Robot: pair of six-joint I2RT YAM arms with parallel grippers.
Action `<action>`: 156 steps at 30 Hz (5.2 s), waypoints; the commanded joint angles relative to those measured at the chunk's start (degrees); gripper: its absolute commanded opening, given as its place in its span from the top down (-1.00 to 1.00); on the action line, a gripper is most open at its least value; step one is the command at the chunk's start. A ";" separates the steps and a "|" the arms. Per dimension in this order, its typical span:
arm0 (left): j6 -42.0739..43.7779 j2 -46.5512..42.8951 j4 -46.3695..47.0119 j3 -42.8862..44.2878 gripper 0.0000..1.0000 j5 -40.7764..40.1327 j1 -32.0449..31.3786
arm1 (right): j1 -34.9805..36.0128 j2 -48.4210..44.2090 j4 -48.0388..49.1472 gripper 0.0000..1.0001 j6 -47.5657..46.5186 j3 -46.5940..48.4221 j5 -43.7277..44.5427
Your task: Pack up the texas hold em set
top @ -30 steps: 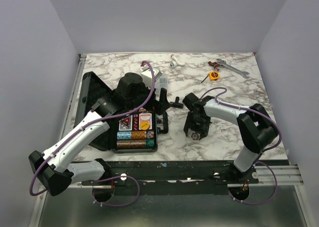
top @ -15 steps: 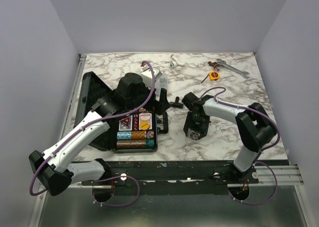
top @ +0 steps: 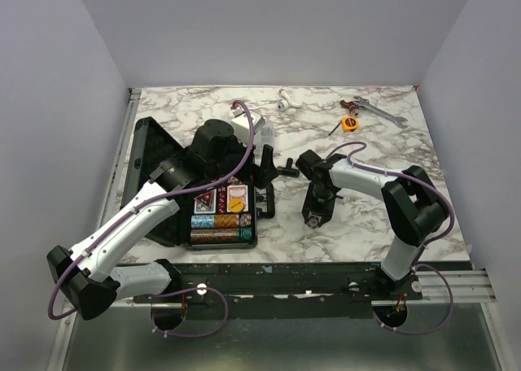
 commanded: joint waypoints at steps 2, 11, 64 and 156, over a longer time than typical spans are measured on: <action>0.82 -0.62 1.08 -0.74 -0.97 0.30 -0.24 | 0.29 4.61 1.79 0.27 0.82 -4.18 3.68; 0.82 -0.36 1.13 -0.75 -0.97 0.23 -0.32 | 0.27 2.85 1.09 0.70 -0.06 -2.30 3.44; -27.41 -0.69 42.91 -28.08 -0.90 6.32 0.46 | -4.87 -1.49 -2.69 0.99 10.88 13.52 -0.14; -25.49 17.94 55.75 -26.67 1.00 -8.05 -3.53 | -6.53 -19.15 10.14 -0.96 -0.84 11.12 3.32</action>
